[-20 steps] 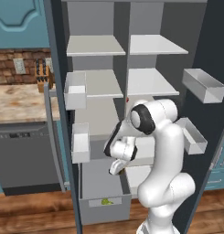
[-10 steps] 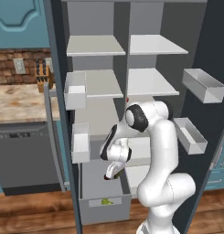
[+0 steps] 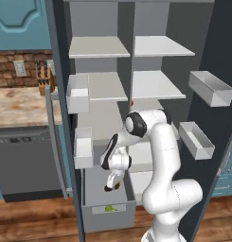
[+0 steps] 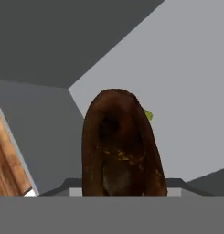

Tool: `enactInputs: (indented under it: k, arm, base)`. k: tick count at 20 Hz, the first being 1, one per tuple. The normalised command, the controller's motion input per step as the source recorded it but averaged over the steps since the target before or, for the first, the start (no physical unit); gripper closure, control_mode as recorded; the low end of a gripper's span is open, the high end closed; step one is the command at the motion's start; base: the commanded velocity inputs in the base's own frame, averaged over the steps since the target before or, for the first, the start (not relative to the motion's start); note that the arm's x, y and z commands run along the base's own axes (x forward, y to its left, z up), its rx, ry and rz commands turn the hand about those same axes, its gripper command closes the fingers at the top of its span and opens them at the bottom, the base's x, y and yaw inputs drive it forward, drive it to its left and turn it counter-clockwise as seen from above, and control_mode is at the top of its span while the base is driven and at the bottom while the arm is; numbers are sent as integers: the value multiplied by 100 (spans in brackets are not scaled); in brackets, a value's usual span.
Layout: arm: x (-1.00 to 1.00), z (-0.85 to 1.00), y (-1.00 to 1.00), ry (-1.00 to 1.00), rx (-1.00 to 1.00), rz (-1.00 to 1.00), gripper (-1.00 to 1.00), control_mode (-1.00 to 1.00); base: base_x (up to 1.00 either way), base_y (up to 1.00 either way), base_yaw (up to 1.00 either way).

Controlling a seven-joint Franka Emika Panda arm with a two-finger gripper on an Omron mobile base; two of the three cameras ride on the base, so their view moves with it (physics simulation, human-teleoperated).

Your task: Take the broccoli and sweet potato from the fridge shelf and place them in the freezer drawer to begin freezing them.

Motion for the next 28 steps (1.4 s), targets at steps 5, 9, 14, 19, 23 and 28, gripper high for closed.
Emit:
enactInputs:
  k: [5, 9, 14, 19, 23, 28]
  arm:
    - [0, -57, 9, 2, -2, 8, 100, -100]
    - [0, -60, 3, 0, -2, 7, 100, -100]
    - [-22, -56, 0, 0, -1, 4, 100, -100]
    - [-60, -42, 0, 0, 0, 4, 100, -100]
    - [-64, -37, 8, 0, 0, 3, 100, -100]
    - [-45, -16, 8, 0, 0, 1, -100, -100]
  base:
    - [0, 0, 0]
    - [0, 0, 0]
    - [0, 0, 0]
    - [0, 0, 0]
    - [0, 0, 0]
    - [0, 0, 0]
